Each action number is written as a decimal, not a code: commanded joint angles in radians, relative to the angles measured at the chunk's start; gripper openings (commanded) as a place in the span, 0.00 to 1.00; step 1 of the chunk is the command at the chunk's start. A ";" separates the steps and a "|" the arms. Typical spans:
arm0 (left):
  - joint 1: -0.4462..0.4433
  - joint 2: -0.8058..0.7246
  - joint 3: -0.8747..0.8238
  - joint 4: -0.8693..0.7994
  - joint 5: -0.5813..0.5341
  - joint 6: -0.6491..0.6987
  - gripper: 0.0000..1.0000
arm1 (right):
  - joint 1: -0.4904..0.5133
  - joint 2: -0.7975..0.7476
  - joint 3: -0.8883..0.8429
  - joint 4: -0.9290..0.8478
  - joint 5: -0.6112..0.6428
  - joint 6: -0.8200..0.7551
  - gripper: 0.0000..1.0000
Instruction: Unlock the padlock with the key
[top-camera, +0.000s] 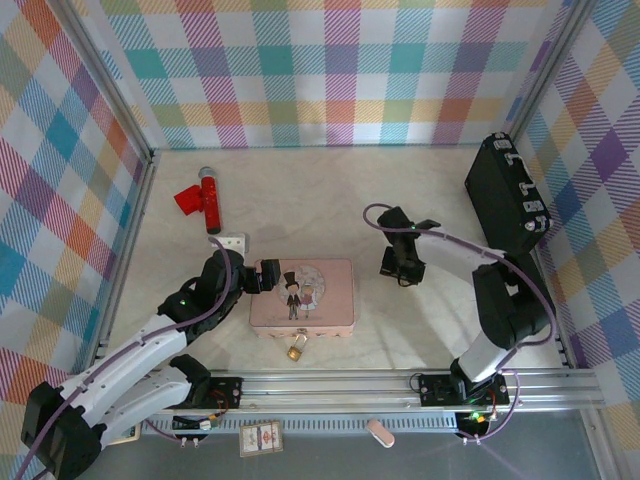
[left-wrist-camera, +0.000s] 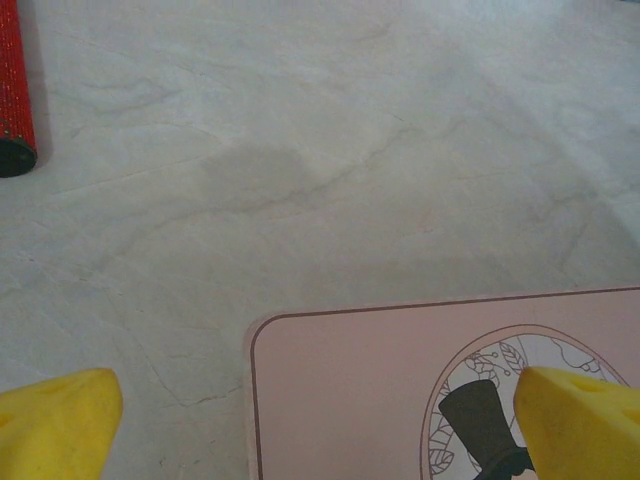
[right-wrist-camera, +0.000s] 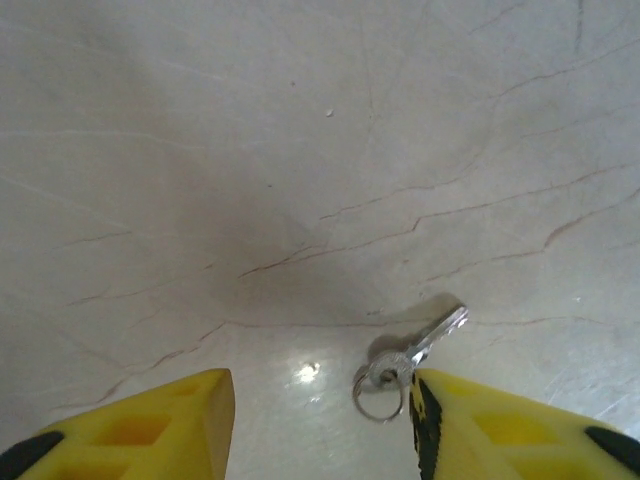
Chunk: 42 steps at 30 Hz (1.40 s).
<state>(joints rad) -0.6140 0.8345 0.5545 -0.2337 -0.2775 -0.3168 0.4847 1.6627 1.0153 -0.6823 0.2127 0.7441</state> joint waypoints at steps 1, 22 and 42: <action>-0.010 -0.023 0.030 -0.001 0.002 0.012 1.00 | 0.008 0.038 0.030 -0.076 0.043 0.000 0.45; -0.010 0.011 0.036 -0.003 -0.006 0.009 1.00 | 0.029 0.076 -0.007 -0.075 0.070 0.020 0.16; -0.010 0.046 0.036 0.009 -0.029 0.012 1.00 | 0.032 -0.295 -0.137 0.087 -0.037 0.041 0.00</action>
<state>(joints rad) -0.6140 0.8738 0.5587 -0.2329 -0.2897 -0.3168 0.5121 1.4342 0.8970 -0.6476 0.2203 0.7639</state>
